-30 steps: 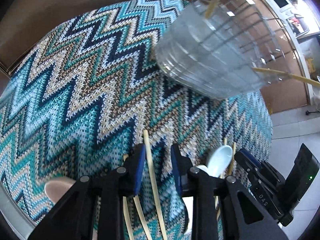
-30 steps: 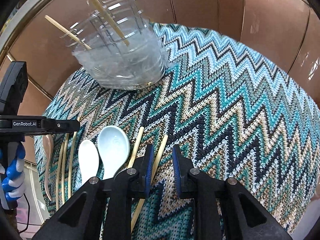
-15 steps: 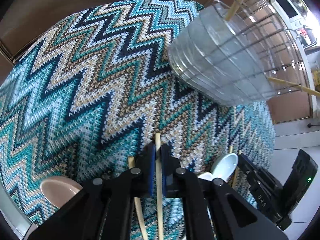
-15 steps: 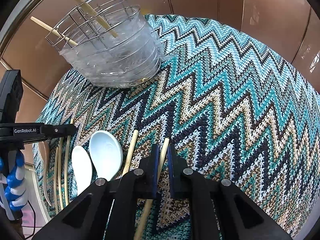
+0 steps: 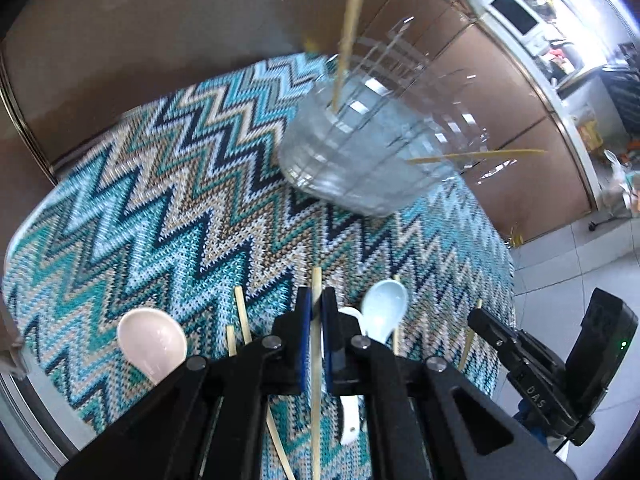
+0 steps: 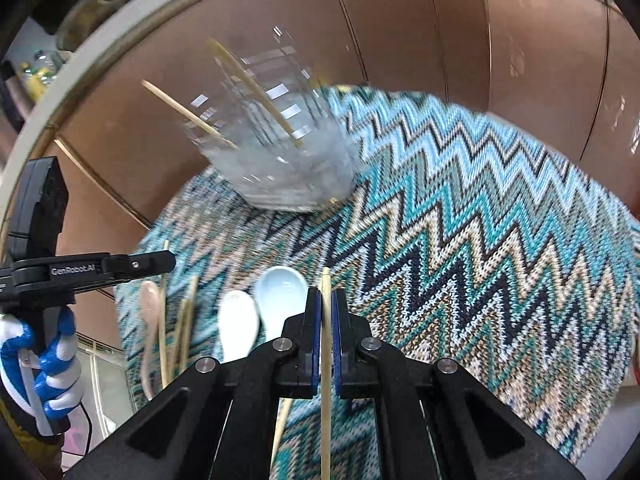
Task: Organize utensils
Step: 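Raise the left tool's chopstick above the rack while the right tool lifts its chopstick there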
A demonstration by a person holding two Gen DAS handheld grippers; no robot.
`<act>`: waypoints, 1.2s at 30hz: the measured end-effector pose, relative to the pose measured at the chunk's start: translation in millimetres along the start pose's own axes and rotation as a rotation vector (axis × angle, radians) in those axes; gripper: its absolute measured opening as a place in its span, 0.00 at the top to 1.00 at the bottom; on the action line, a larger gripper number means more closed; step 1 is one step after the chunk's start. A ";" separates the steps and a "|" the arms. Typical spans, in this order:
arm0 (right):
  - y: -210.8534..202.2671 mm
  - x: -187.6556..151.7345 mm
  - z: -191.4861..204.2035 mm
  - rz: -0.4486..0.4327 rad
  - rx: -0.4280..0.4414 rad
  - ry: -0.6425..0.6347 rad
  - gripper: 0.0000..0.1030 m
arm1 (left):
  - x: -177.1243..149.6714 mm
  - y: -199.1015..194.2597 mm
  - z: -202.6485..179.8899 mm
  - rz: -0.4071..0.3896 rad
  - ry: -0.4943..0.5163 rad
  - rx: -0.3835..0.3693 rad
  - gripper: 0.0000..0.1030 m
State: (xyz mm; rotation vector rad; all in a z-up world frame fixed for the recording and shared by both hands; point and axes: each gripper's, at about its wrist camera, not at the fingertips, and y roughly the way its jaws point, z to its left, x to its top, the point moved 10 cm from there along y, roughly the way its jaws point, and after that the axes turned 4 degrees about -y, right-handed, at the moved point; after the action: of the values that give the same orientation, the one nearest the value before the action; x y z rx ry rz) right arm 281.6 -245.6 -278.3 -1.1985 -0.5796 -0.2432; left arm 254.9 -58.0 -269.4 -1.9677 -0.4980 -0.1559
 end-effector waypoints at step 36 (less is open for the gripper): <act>-165.5 230.8 91.2 -0.846 0.121 -0.122 0.95 | 200.7 -175.1 -113.6 -0.898 0.164 -0.051 0.96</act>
State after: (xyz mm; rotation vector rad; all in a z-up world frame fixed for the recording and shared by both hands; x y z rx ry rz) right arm 368.2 -192.6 2.2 -0.7969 -1.1765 -0.8386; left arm 377.2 -41.0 -7.6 -1.6292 -1.2431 -0.8853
